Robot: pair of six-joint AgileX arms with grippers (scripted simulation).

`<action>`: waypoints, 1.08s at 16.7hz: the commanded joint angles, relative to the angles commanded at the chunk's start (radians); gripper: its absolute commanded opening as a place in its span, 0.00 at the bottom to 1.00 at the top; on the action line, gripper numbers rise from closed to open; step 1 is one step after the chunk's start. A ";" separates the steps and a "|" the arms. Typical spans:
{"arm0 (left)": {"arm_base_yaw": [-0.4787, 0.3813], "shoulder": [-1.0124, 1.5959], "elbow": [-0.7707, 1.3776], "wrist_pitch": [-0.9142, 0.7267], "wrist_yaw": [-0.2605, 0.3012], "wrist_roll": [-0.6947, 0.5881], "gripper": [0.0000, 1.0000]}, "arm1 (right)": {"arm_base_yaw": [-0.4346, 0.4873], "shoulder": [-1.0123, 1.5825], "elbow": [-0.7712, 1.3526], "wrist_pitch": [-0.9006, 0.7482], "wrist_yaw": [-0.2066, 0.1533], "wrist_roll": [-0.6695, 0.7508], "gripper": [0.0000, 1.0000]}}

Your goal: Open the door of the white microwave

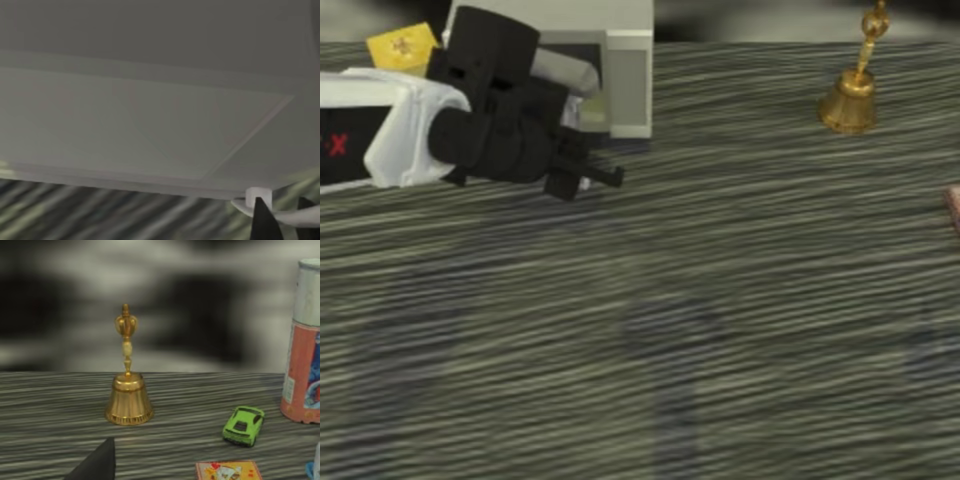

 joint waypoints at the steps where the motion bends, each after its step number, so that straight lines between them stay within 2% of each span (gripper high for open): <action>1: 0.005 -0.004 -0.005 0.001 0.007 0.011 0.00 | 0.000 0.000 0.000 0.000 0.000 0.000 1.00; 18: 0.013 -0.009 -0.015 0.001 0.018 0.028 0.00 | 0.000 0.000 0.000 0.000 0.000 0.000 1.00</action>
